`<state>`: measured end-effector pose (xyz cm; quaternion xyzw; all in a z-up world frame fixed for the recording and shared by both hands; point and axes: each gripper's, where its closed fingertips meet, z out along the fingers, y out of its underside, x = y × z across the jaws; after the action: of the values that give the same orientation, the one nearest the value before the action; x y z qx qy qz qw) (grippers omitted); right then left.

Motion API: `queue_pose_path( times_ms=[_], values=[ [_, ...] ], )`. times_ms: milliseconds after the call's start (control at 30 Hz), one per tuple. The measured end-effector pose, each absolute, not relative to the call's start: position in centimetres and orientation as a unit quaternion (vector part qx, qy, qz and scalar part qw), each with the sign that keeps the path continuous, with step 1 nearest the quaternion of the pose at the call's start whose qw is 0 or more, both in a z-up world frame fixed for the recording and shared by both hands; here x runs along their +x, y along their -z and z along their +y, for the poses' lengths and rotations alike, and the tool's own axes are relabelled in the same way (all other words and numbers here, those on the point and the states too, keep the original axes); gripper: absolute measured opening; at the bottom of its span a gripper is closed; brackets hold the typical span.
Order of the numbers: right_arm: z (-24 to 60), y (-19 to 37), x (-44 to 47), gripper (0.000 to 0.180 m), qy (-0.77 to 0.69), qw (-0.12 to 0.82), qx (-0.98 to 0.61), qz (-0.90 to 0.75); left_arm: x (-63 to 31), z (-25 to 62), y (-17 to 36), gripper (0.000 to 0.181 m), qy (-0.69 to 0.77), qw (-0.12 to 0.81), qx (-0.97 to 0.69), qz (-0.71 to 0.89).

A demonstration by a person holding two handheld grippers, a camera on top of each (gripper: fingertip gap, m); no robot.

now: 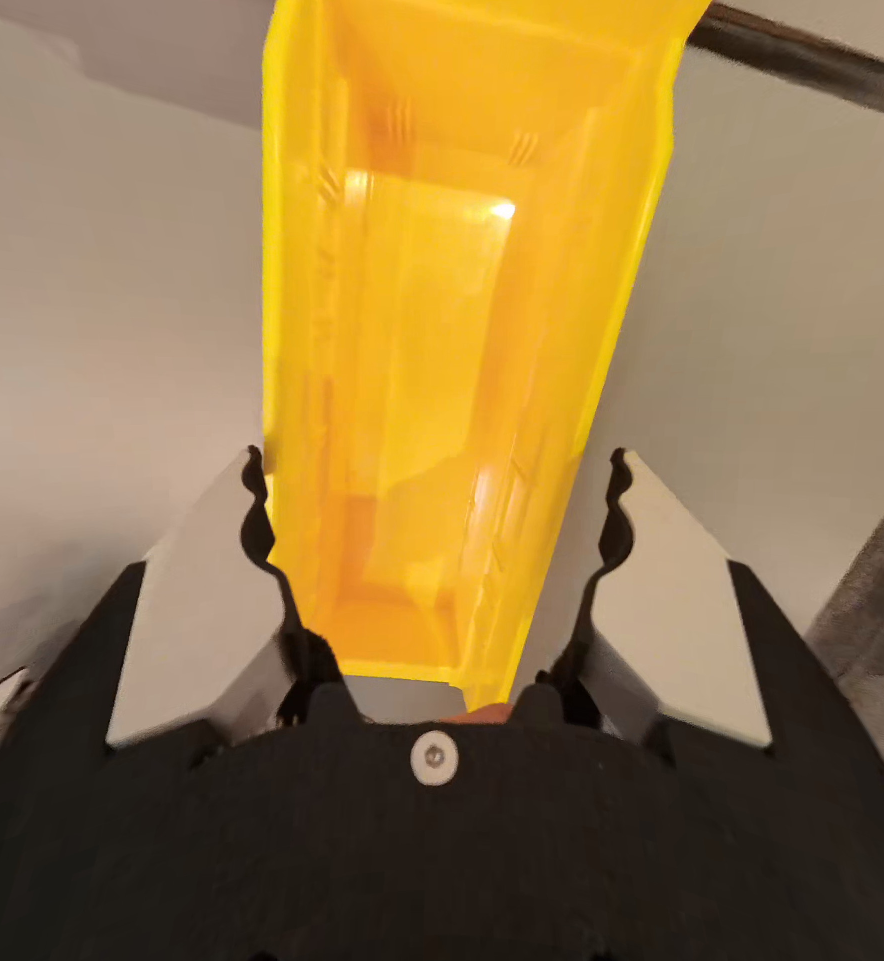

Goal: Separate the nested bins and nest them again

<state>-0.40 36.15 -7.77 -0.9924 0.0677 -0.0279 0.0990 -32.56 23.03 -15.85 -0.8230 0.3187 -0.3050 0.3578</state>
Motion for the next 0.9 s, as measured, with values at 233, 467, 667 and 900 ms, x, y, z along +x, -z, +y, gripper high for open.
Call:
queue_pose_path(
  times_ms=[233, 467, 667, 900],
  values=[
    [36.0, 8.2, -0.8, 0.112, -0.017, 0.09, -0.992, 0.087, -32.4, 23.1, 16.2, 0.029, 0.302, 0.351, -0.827, 0.317],
    [35.5, 7.8, -1.0, 0.099, -0.019, 0.057, -0.993, 0.097, -32.3, 23.1, 16.2, 0.029, 0.299, 0.353, -0.826, 0.322],
    [35.7, 6.5, -0.9, 0.093, -0.027, 0.067, -0.992, 0.106, -32.4, 23.2, 16.1, 0.029, 0.303, 0.351, -0.827, 0.316],
    [35.6, 2.6, -0.1, 0.093, -0.033, 0.081, -0.99, 0.106, -32.3, 23.0, 16.2, 0.029, 0.305, 0.348, -0.827, 0.319]
  ],
)
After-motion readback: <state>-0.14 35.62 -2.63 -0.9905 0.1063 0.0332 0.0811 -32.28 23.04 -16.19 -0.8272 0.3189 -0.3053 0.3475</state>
